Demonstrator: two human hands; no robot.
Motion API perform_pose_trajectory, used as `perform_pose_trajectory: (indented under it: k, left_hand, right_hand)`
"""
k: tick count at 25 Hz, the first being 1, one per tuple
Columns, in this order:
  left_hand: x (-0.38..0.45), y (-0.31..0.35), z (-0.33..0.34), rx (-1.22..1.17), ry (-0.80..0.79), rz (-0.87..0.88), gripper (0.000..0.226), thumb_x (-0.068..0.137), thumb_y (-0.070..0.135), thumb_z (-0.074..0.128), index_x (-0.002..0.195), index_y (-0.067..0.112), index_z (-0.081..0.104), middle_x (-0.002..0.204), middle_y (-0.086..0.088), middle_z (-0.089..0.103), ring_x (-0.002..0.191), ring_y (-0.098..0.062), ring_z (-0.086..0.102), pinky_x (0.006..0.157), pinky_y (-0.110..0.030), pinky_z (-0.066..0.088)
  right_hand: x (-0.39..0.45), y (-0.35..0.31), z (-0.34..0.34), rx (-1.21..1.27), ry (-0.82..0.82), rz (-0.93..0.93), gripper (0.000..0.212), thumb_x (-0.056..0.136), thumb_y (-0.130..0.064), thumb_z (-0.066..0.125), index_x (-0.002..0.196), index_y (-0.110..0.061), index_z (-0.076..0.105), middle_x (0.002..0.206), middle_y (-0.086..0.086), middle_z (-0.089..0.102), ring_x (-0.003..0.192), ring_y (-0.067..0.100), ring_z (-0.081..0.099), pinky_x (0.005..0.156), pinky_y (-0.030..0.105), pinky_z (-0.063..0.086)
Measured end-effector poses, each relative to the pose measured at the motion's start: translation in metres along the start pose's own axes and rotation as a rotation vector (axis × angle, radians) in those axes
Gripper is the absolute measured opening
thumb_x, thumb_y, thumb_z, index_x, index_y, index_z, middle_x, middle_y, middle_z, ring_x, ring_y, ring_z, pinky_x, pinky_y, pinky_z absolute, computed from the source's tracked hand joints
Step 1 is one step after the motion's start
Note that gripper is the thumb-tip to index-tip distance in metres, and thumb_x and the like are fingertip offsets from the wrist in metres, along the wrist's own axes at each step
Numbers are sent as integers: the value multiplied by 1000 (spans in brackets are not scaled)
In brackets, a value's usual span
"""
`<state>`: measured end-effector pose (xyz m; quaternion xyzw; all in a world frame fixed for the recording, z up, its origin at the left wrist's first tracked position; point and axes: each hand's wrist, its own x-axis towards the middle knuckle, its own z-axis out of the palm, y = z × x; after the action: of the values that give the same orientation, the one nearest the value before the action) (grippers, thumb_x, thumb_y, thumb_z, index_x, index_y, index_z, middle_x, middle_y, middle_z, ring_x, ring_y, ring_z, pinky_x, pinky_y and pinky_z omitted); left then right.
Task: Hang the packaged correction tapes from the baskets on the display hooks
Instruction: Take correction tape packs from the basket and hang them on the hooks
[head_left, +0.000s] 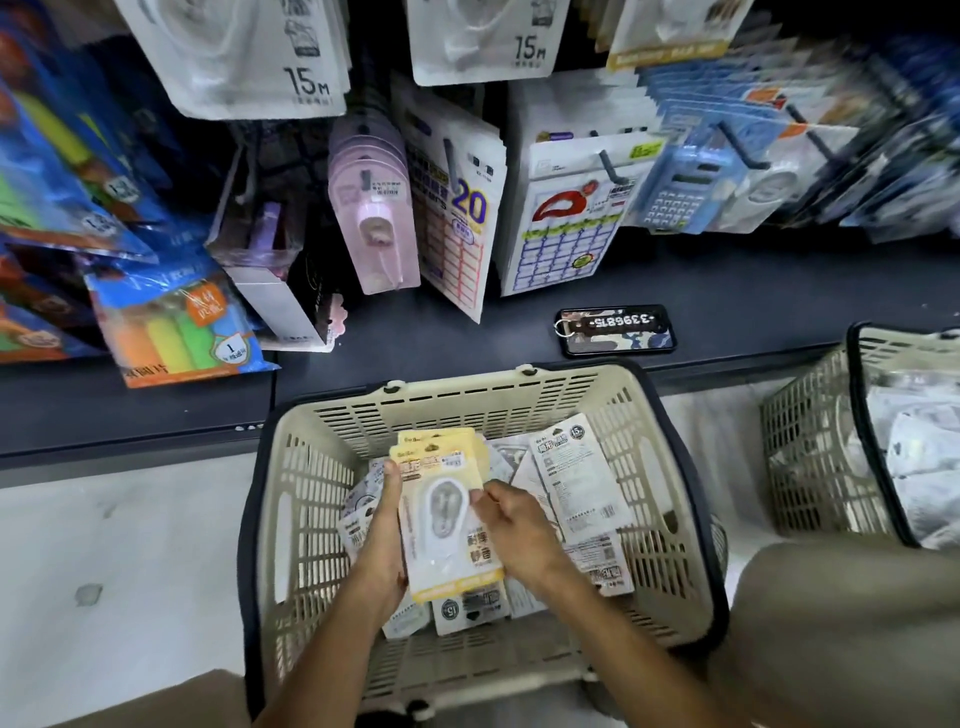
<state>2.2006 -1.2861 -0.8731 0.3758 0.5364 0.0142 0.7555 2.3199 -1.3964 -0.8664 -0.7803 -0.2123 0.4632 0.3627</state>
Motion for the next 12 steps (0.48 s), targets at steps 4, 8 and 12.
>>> perform_pose_trajectory:
  k: [4, 8, 12]
  left_hand:
    - [8, -8, -10, 143, 17, 47, 95, 36, 82, 85, 111, 24, 77, 111, -5, 78, 108, -30, 70, 99, -50, 53]
    - [9, -5, -8, 132, 59, 18, 87, 37, 66, 90, 114, 26, 74, 117, -5, 76, 114, -31, 68, 108, -55, 48]
    - [13, -2, -4, 84, 83, 11, 86, 38, 64, 90, 115, 27, 74, 113, -6, 77, 109, -32, 71, 104, -55, 51]
  right_hand:
    - [1, 0, 14, -237, 118, -128, 33, 104, -46, 46, 86, -21, 60, 67, -1, 60, 57, 12, 52, 54, 33, 43]
    - [25, 33, -38, -929, 239, -16, 47, 102, -46, 42, 138, -15, 46, 137, 14, 56, 125, 27, 54, 103, 37, 47]
    - [36, 72, -62, -1377, 39, 220, 93, 100, -52, 43, 155, -1, -12, 160, 33, -16, 150, 51, -2, 122, 55, 8]
